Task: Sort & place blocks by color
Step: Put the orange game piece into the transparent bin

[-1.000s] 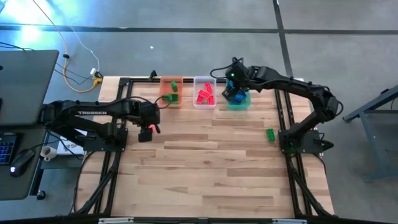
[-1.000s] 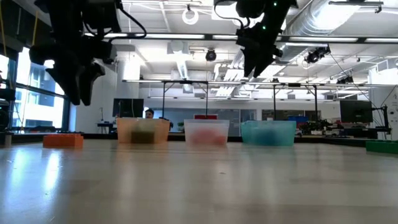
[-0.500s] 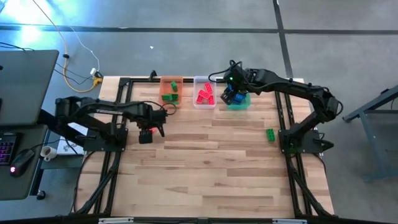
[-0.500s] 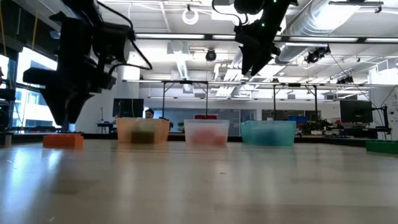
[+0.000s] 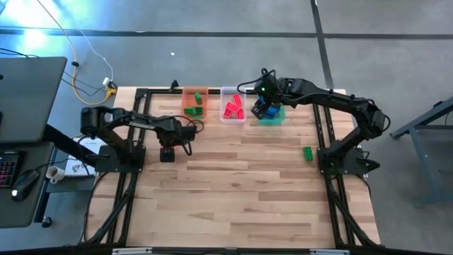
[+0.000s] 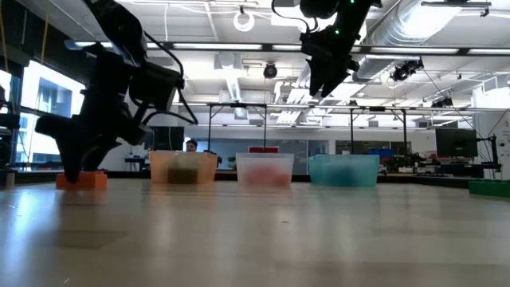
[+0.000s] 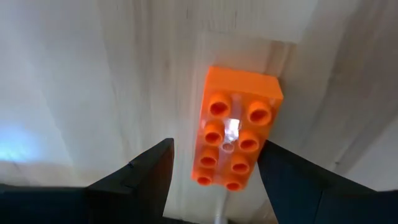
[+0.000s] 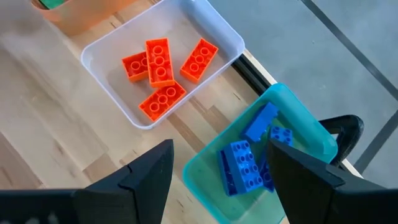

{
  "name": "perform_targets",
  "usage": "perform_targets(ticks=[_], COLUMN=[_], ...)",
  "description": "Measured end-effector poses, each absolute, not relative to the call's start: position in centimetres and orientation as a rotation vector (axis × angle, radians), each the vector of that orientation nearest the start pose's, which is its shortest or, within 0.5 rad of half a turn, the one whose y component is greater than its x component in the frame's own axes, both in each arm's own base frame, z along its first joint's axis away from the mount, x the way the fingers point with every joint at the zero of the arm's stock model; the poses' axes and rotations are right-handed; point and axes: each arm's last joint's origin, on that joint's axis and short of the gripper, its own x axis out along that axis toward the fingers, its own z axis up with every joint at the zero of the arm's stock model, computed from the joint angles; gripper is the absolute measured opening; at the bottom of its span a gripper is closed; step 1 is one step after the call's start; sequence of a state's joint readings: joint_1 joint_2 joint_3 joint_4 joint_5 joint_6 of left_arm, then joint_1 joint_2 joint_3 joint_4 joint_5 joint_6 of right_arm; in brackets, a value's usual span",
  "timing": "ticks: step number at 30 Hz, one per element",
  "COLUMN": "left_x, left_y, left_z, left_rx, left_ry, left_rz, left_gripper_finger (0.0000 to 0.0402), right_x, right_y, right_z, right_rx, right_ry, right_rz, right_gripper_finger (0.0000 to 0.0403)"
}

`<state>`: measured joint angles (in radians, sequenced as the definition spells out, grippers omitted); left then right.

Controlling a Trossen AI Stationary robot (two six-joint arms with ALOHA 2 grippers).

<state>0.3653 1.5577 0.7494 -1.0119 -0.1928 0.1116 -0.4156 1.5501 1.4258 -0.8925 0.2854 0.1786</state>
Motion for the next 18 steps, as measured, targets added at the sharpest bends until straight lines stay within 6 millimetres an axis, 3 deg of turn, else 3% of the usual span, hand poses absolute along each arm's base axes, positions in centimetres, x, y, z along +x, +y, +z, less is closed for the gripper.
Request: perform_targets(ticks=[9,16,18], left_x=[19.4,19.5,19.5], left_y=[8.9,8.9,8.9], left_z=[12.7,12.6,12.6], left_rx=[-0.139,-0.119,-0.112], left_ry=[1.822,1.827,1.822], left_rz=[0.195,0.152,0.145], left_gripper_finger=[0.0207,0.0113,0.0110], right_x=[28.7,29.1,29.3], right_y=[-13.0,-12.1,-11.8], right_z=[31.5,31.5,31.5], right_rx=[0.213,0.197,0.192], right_ry=[0.978,0.979,0.980], right_rz=[-0.712,-0.683,-0.674], right_gripper_finger=[0.0243,0.0243,0.0243])
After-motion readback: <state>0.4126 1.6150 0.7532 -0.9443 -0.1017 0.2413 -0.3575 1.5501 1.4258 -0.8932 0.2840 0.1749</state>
